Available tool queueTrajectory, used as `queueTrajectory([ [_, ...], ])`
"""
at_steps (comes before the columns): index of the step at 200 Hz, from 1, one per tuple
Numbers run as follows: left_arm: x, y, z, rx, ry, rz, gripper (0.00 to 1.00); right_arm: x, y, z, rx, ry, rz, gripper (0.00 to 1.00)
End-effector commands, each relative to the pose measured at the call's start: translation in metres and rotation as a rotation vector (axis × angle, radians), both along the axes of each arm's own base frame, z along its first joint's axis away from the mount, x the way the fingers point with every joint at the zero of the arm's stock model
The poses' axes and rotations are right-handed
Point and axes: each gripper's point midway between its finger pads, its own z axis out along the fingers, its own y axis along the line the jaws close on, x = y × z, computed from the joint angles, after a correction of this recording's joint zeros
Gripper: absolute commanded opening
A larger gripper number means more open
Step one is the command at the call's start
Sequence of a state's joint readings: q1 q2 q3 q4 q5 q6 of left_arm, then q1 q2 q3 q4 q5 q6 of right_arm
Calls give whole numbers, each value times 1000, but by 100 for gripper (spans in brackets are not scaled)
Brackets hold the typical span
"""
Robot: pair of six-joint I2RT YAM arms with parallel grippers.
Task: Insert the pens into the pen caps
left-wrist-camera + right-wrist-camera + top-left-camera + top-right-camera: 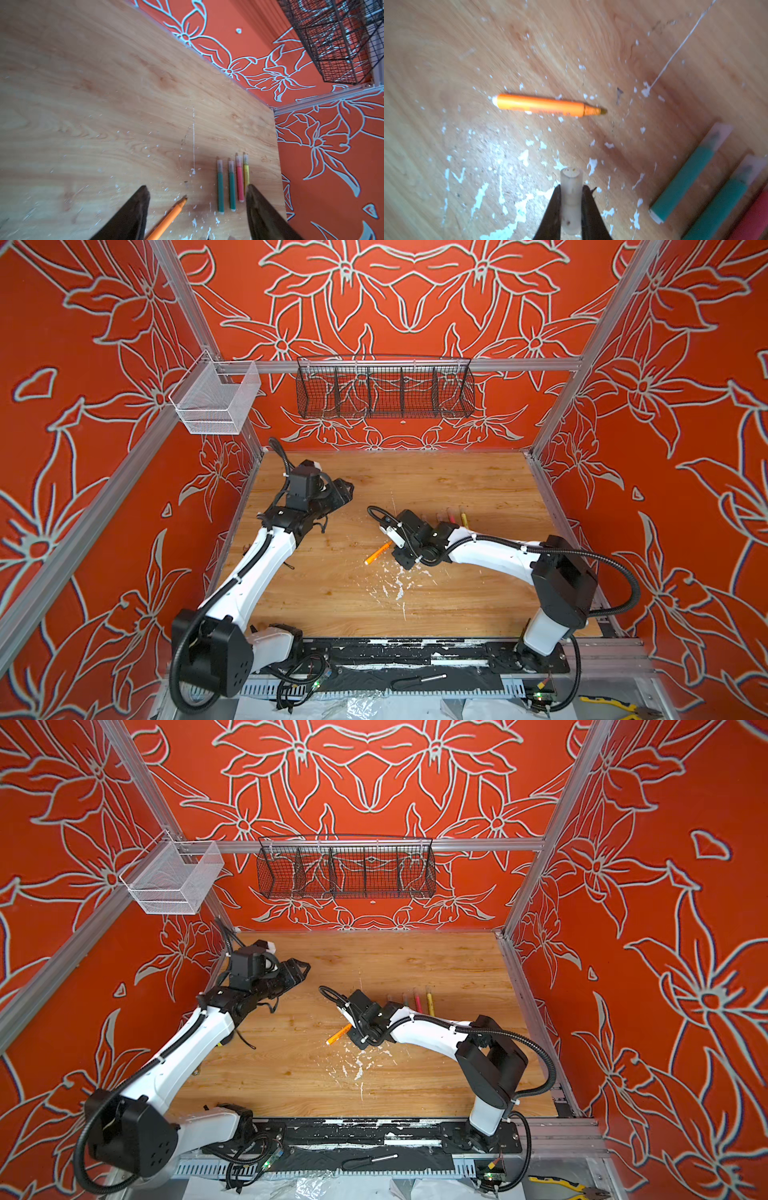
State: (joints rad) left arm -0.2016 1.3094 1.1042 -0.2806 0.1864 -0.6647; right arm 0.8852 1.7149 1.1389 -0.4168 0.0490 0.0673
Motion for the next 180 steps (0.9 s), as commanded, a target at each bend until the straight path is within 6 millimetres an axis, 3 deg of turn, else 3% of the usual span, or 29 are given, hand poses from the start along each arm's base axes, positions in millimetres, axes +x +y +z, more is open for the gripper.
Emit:
queueTrajectory([
  [1,17,-32,5,-25,-6,-114,70,9,-17,-6,-24,-2,-64,11],
  [19,20,-45,-12,-47,44,-176,67,18,-24,-15,-24,21,-95,11],
  [42,13,-47,-28,-49,69,-200,67,27,-28,-24,-27,37,-114,11],
  [122,2,-51,-13,-97,16,-226,67,39,-28,-42,-80,72,-128,12],
  [180,0,-50,-10,-92,8,-228,67,33,-30,-50,-73,112,-129,24],
])
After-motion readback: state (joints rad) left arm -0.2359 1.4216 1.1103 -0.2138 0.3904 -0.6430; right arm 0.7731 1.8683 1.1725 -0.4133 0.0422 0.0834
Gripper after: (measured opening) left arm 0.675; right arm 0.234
